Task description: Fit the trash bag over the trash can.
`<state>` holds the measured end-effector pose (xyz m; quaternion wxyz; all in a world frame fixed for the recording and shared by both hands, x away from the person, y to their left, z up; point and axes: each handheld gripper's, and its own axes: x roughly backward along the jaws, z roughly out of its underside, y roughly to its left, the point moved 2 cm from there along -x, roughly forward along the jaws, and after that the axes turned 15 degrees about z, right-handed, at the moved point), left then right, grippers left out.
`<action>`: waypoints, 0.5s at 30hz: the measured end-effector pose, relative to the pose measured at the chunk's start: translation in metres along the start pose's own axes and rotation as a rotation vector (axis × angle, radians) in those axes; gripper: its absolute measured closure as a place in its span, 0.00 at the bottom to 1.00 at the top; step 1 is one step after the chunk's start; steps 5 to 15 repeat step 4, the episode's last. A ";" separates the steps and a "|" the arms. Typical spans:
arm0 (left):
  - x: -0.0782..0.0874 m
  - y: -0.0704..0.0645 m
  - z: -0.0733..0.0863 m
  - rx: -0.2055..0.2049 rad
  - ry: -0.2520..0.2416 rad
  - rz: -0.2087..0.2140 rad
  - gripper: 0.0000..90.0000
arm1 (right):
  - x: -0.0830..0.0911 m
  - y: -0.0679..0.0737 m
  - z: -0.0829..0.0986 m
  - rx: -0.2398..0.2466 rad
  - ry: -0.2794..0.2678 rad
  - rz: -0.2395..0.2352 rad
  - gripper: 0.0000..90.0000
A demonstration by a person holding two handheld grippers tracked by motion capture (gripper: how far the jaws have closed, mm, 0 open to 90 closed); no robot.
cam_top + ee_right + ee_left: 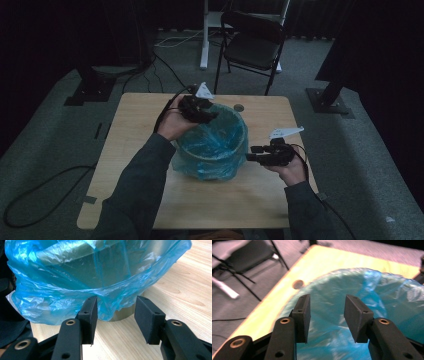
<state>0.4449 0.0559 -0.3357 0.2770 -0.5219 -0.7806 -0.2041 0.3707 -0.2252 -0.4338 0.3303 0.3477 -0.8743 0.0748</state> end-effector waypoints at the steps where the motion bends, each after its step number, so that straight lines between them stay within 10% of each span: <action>1: 0.000 0.000 0.000 0.000 0.000 0.000 0.60 | 0.000 0.000 0.000 0.000 0.000 0.000 0.58; 4: 0.020 0.002 0.010 0.030 -0.077 -0.041 0.60 | 0.002 -0.003 -0.001 -0.007 -0.015 0.010 0.55; 15: 0.020 0.002 0.010 0.030 -0.077 -0.041 0.60 | 0.002 -0.003 -0.001 -0.007 -0.015 0.010 0.55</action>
